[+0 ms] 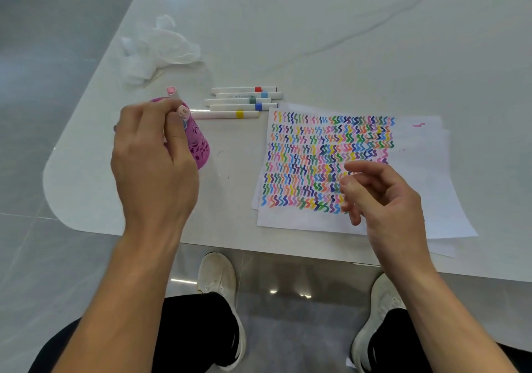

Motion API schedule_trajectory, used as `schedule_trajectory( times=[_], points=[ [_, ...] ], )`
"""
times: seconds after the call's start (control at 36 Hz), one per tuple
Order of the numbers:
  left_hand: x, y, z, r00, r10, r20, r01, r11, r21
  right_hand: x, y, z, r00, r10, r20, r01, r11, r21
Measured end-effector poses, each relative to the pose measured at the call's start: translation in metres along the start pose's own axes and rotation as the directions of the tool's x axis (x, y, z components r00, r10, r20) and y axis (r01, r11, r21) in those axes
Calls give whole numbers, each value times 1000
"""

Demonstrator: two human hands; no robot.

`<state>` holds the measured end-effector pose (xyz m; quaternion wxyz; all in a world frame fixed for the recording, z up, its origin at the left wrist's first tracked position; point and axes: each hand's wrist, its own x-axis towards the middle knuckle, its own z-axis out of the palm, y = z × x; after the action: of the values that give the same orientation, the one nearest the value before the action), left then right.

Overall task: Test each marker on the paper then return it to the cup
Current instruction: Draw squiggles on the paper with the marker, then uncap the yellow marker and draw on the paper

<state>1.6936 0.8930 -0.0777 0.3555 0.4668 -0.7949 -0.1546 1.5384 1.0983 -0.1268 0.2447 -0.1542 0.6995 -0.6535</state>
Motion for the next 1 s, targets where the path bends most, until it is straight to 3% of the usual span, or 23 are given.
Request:
schedule_trajectory(
  times=[0.17, 0.36, 0.64, 0.78, 0.89, 1.0],
  points=[
    [-1, 1, 4, 1000, -7, 24, 4, 994, 112, 0, 1, 0, 1000, 10, 2, -10, 1000, -4],
    [-3, 1, 6, 999, 33, 1, -33, 993, 113, 0, 0, -1, 1000, 19, 2, -19, 1000, -5],
    [-18, 20, 12, 964, 262, -33, -262, 965, 13, 0, -3, -8, 1000, 15, -22, -15, 1000, -13],
    [-29, 30, 30, 921, 368, 130, -364, 930, -50, 4, -2, -22, 998, 13, -60, -15, 999, -39],
    [-31, 36, 46, 897, 278, 344, -285, 958, -29, 8, -2, -29, 996, 16, -86, -20, 999, -40],
    [-22, 34, 63, 887, 165, 430, -209, 976, 58, 9, 2, -32, 996, 30, -90, -36, 997, -66]
  ],
)
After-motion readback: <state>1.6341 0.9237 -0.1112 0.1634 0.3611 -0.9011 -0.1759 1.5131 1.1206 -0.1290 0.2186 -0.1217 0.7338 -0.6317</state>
